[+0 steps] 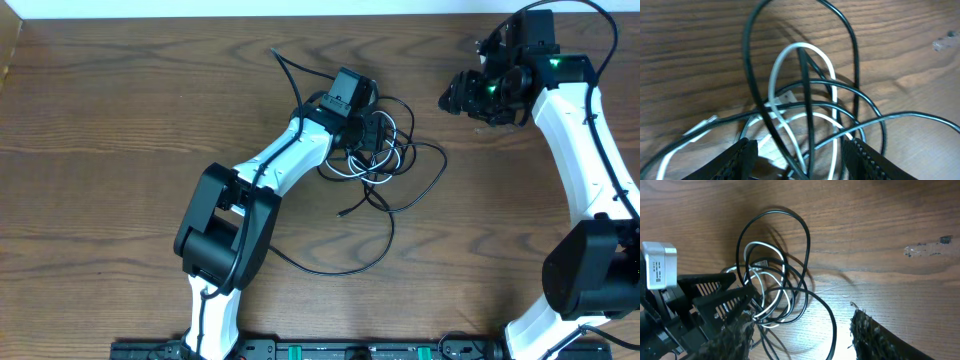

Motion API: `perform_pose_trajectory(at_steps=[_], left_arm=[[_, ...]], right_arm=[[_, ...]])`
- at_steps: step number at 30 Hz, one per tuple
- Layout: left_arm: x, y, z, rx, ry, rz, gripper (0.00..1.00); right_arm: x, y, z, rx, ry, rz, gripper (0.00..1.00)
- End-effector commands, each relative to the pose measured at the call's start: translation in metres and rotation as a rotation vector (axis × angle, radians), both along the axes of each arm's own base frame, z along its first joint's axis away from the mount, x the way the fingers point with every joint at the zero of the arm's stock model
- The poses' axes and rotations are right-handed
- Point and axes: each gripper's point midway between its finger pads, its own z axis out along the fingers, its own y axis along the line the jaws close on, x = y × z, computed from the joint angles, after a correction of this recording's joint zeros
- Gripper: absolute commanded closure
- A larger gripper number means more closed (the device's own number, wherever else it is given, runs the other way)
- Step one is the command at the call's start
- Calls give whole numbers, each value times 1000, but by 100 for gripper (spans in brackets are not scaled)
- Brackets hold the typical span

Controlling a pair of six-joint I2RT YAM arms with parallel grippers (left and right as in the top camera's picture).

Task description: Untangle cables

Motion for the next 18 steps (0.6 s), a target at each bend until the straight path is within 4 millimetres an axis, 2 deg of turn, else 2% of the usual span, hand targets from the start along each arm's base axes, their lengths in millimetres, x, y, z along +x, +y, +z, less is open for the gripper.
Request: perform_pose_trajectory(at_steps=[1, 6, 9, 10, 11, 12, 13, 15, 16, 18], left_arm=[[-3, 3, -14, 55, -1, 3, 40], [-6, -3, -30, 77, 6, -8, 41], [-7, -2, -41, 95, 21, -5, 50], [-8, -2, -43, 97, 23, -5, 59], [-8, -2, -43, 97, 23, -5, 62], [-7, -2, -42, 96, 22, -5, 71], [-6, -3, -40, 90, 14, -5, 80], [-2, -3, -30, 76, -2, -2, 92], [-1, -3, -21, 62, -14, -1, 92], [3, -7, 16, -9, -56, -12, 92]], right_arm=[[-1, 3, 13, -10, -40, 25, 40], [-1, 4, 13, -10, -41, 26, 40], [-1, 4, 13, -10, -40, 26, 40], [0, 3, 14, -10, -43, 25, 40], [0, 3, 14, -10, -43, 25, 40], [0, 4, 14, -10, -45, 26, 40], [0, 4, 14, -10, -46, 26, 40], [0, 4, 14, -9, -46, 26, 39], [0, 4, 14, -8, -46, 26, 39], [0, 7, 14, -3, -48, 34, 39]])
